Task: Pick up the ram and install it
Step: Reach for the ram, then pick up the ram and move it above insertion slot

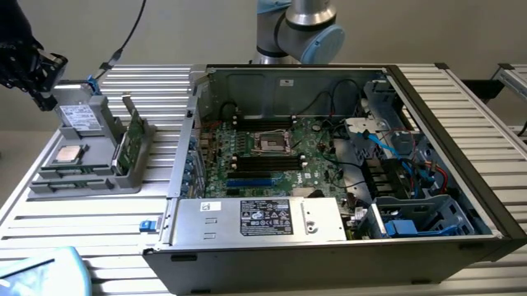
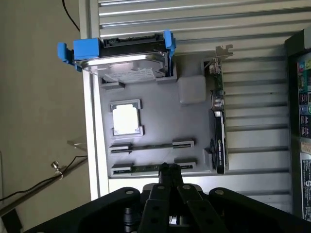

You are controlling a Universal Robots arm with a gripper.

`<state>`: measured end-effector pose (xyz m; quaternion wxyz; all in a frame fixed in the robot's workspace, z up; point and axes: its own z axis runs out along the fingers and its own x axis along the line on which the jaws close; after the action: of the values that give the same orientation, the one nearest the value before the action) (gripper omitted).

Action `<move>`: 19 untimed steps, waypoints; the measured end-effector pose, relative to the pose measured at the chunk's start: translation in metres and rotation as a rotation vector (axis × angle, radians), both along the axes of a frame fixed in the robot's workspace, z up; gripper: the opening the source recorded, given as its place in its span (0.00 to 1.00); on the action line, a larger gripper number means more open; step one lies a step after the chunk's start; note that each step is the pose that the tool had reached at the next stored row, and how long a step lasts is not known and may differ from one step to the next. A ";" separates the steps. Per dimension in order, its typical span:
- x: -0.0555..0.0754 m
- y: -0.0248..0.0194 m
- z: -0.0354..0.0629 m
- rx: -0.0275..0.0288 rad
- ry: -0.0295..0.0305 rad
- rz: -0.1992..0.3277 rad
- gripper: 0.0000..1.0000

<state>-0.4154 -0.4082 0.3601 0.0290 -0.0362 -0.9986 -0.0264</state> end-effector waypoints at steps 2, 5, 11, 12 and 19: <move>-0.004 -0.0026 -0.0017 0.0003 0.0042 0.000 0.11; -0.006 -0.0033 -0.0026 0.0003 0.0067 0.000 0.11; -0.007 -0.0038 -0.0026 0.0003 0.0068 0.000 0.11; -0.007 -0.0039 -0.0026 0.0003 0.0068 0.000 0.11; -0.007 -0.0042 -0.0026 -0.0009 0.0150 0.005 0.11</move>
<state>-0.4220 -0.4124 0.3575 0.0365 -0.0342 -0.9984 -0.0256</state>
